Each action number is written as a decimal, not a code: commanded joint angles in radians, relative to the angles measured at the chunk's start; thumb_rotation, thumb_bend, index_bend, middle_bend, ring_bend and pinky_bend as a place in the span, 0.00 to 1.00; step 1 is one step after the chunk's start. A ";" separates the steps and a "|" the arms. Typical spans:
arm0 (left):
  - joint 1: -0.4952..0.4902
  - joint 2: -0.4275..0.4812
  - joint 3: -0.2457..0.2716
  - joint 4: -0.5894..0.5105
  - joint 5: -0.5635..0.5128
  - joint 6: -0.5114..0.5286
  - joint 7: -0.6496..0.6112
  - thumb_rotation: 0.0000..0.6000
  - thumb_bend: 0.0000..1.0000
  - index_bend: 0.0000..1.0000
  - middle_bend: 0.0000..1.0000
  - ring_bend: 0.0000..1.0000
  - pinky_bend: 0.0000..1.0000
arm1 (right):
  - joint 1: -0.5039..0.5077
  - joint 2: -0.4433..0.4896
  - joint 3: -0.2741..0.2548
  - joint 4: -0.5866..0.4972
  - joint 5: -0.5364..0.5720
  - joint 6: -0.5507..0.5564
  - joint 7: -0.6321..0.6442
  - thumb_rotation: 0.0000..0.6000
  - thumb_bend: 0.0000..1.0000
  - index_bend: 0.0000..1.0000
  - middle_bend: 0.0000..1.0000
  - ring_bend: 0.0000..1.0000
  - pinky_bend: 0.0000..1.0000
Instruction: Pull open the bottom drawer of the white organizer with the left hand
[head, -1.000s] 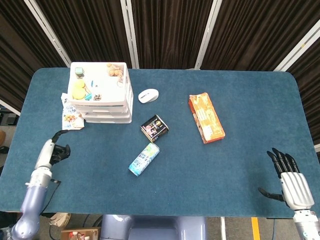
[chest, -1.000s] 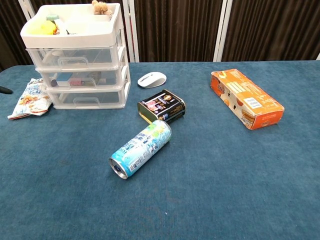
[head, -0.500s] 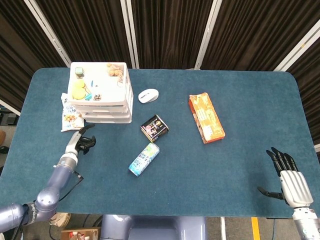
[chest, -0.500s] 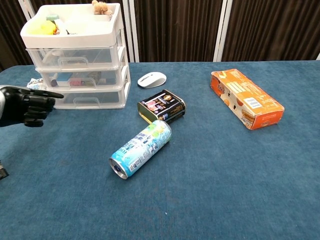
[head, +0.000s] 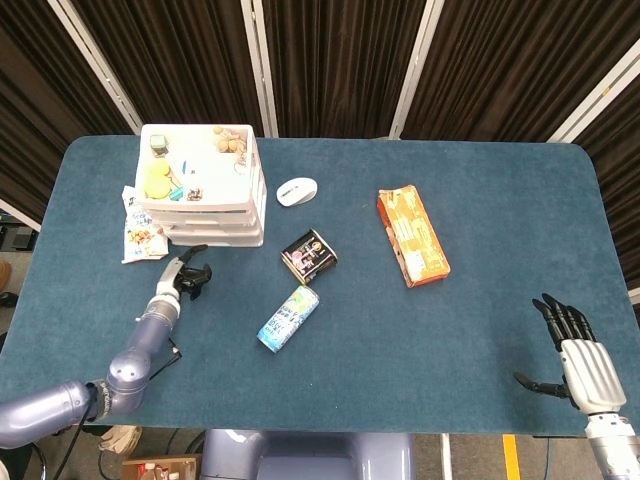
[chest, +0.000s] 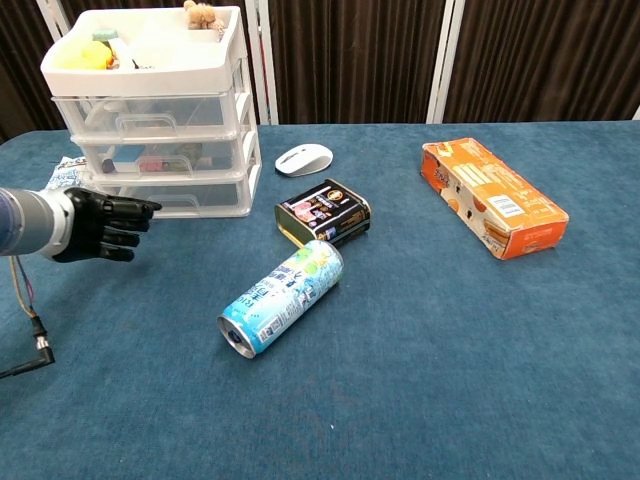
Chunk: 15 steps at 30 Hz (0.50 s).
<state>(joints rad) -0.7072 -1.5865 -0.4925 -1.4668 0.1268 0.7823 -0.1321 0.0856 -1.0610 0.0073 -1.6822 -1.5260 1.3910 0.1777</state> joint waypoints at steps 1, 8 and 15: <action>-0.023 -0.025 -0.002 0.031 -0.021 -0.007 0.002 1.00 0.66 0.14 0.99 0.96 0.90 | 0.001 0.001 0.001 -0.001 0.002 -0.001 0.003 1.00 0.11 0.00 0.00 0.00 0.02; -0.052 -0.062 -0.017 0.083 -0.046 -0.035 -0.005 1.00 0.66 0.14 0.99 0.96 0.90 | 0.001 0.005 0.001 -0.005 0.003 -0.002 0.011 1.00 0.11 0.00 0.00 0.00 0.02; -0.066 -0.090 -0.025 0.121 -0.060 -0.057 -0.018 1.00 0.66 0.14 0.99 0.96 0.90 | 0.001 0.006 0.000 -0.007 0.003 -0.002 0.013 1.00 0.11 0.00 0.00 0.00 0.02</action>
<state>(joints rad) -0.7702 -1.6716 -0.5158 -1.3516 0.0687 0.7285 -0.1475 0.0868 -1.0549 0.0074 -1.6886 -1.5230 1.3884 0.1907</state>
